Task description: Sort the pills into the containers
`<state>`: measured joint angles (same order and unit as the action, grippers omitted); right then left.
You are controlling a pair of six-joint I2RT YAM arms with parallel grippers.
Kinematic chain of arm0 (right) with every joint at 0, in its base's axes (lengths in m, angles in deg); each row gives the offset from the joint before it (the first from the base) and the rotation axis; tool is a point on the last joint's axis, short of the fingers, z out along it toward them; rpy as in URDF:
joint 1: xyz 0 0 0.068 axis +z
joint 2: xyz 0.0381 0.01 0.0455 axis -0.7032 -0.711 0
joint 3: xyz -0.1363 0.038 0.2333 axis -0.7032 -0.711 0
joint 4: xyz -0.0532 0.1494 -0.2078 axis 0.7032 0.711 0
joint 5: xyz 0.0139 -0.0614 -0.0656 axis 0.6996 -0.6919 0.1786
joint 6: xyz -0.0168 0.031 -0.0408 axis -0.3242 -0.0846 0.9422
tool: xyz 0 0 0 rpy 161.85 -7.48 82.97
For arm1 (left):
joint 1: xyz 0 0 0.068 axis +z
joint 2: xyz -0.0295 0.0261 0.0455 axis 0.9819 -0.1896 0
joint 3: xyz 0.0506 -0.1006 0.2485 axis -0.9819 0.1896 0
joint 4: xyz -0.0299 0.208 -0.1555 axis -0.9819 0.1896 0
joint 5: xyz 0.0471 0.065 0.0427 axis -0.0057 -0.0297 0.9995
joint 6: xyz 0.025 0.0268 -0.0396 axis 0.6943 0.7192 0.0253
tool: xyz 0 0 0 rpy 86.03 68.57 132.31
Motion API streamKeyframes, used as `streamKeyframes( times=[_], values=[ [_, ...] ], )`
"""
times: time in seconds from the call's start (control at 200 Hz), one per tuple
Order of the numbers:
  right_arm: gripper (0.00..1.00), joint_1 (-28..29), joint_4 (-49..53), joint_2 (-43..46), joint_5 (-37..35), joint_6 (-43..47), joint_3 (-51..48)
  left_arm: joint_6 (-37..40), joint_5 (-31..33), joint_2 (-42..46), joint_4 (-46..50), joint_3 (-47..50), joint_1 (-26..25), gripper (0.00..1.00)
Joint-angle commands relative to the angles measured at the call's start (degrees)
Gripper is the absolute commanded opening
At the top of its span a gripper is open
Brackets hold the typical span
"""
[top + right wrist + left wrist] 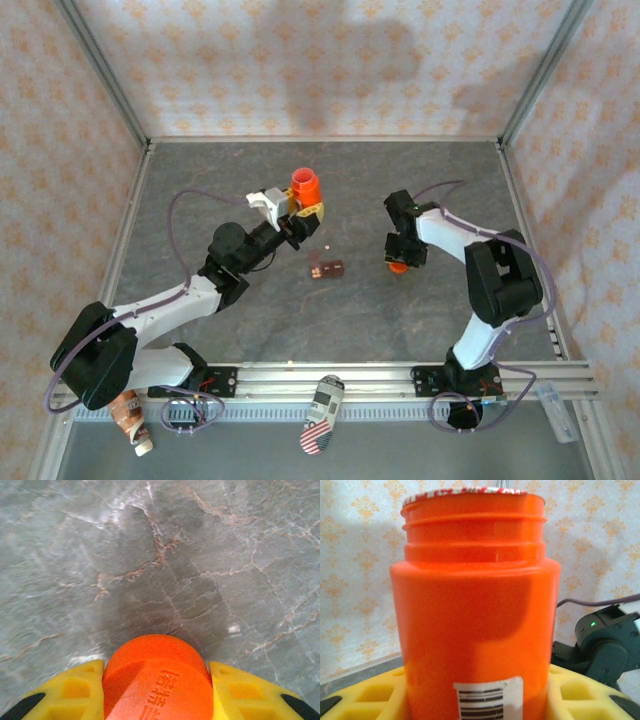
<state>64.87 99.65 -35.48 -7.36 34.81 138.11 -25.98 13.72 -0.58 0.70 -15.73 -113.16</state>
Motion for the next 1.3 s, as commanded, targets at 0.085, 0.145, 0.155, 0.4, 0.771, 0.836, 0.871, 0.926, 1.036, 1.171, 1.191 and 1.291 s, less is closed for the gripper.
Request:
streamKeyframes(
  times=[0.085,0.145,0.155,0.4,0.771,0.836,0.871,0.926,1.036,1.171,1.191,1.291],
  values=[
    [0.33,0.0,8.6,11.7,3.5,1.1,10.1,5.2,-1.3,-3.3,-2.3,1.0,-0.5,0.0],
    [0.33,0.3,11.7,13.4,4.3,1.8,14.5,6.6,-1.0,-4.7,-5.0,1.6,-1.1,0.0],
    [0.33,0.4,12.1,13.5,4.4,1.9,15.4,6.9,-0.9,-5.1,-5.2,1.7,-1.2,0.0],
    [0.33,4.3,20.7,13.7,6.4,3.4,31.8,11.8,0.7,-11.4,-9.0,1.7,-3.6,0.0],
    [0.32,11.3,29.5,9.0,6.3,8.0,44.8,15.1,-3.5,-16.3,-4.5,-1.7,-5.5,0.0],
    [0.32,12.3,30.5,7.7,6.5,8.8,46.1,16.2,-4.4,-16.4,-3.3,-2.3,-5.9,0.0],
    [0.32,12.7,31.2,7.0,6.7,9.2,46.7,16.8,-4.8,-16.4,-3.0,-2.5,-6.1,0.0],
    [0.32,13.4,32.7,5.5,6.7,9.9,48.2,17.8,-5.3,-16.5,-1.2,-2.9,-6.3,0.0],
    [0.32,14.6,35.1,3.5,6.5,11.3,50.4,19.1,-5.9,-16.5,-0.5,-3.2,-6.5,0.0],
    [0.32,15.1,36.3,2.9,6.8,12.0,51.4,20.4,-6.2,-16.4,0.4,-3.5,-6.6,0.0],
    [0.32,15.2,36.5,2.8,6.9,12.2,51.5,20.5,-6.2,-16.4,0.4,-3.5,-6.6,0.0],
    [0.32,15.3,37.4,2.6,7.1,12.5,51.6,21.2,-6.2,-16.4,1.1,-3.7,-6.6,0.0]
  ],
)
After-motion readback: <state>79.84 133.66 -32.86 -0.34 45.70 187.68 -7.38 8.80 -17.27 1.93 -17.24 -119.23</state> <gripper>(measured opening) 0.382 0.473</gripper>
